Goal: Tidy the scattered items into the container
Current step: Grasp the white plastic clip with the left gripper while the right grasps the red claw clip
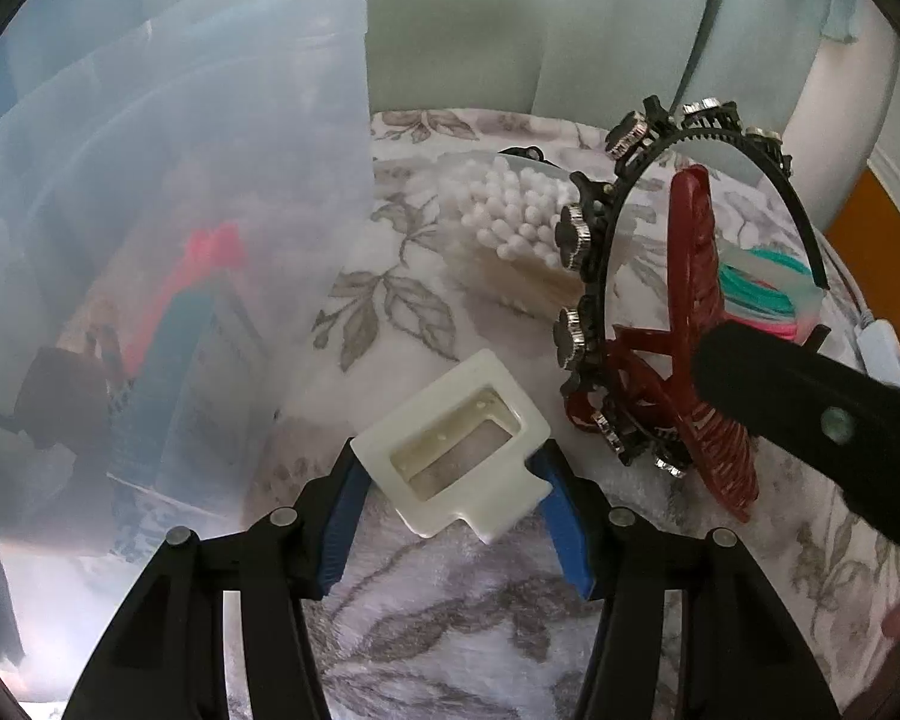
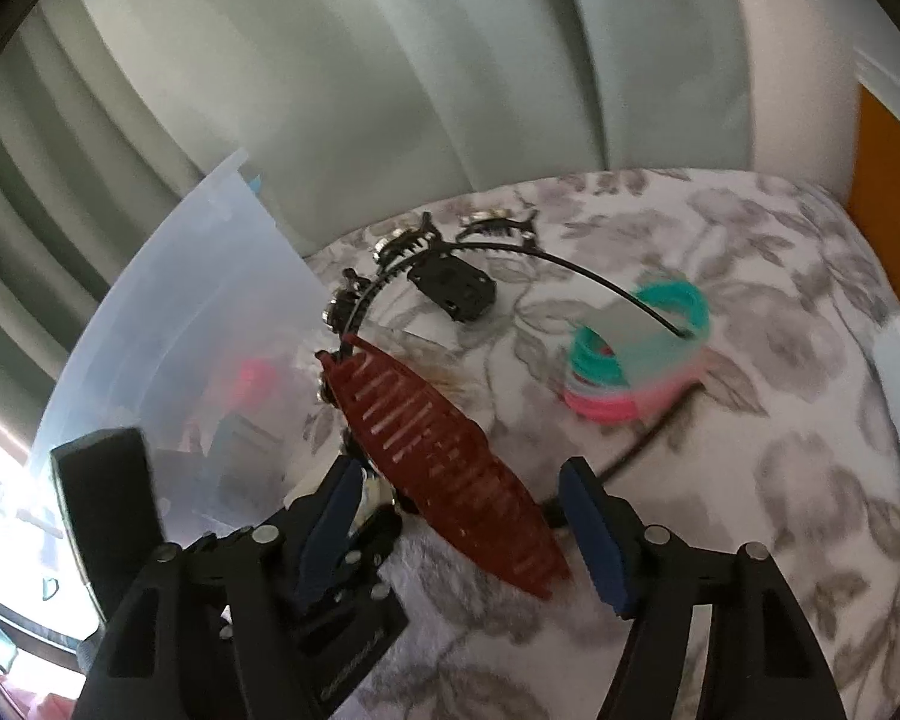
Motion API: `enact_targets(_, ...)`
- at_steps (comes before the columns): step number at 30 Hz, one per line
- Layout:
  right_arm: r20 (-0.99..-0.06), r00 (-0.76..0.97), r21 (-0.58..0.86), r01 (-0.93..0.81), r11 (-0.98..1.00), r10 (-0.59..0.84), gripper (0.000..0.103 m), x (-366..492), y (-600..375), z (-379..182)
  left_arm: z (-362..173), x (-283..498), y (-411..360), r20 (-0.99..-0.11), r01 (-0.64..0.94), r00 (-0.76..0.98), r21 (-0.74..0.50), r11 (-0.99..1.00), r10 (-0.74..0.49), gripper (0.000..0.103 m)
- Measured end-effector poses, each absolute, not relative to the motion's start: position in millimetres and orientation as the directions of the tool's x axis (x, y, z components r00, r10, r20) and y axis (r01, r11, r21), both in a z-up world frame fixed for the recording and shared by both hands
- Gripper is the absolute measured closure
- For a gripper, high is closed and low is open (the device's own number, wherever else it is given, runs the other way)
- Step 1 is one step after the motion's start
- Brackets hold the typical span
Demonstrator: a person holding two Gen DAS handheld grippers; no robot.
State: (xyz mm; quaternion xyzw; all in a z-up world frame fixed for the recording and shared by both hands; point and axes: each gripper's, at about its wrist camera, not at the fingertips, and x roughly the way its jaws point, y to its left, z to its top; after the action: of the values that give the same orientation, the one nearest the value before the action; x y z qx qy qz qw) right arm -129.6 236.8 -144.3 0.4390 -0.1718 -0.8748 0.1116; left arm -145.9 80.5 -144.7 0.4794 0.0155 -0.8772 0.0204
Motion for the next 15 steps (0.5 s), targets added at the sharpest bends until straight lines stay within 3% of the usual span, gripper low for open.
enact_targets(6,-0.754,-0.537,0.394,0.093,-0.914,-0.379,0.033,-151.6,227.8,-158.2,-146.6,-144.7,75.1,-0.840,0.046,-0.542,-0.032,-0.998,0.002,0.046)
enact_targets(8,-0.754,-0.526,0.410,0.094,-0.907,-0.395,0.039,-154.5,225.8,-162.9,-147.0,-144.3,74.1,-0.840,0.044,-0.543,-0.034,-0.998,0.005,0.046)
enact_targets(10,-0.754,-0.526,0.412,0.088,-0.907,-0.393,0.052,-153.6,224.4,-163.3,-147.1,-144.1,72.4,-0.840,0.044,-0.543,-0.040,-0.998,0.010,0.046)
enact_targets(15,-0.748,-0.557,0.398,0.058,-0.916,-0.361,0.062,-144.7,228.0,-155.2,-146.9,-142.4,78.7,-0.841,0.036,-0.541,-0.033,-0.999,0.008,0.046)
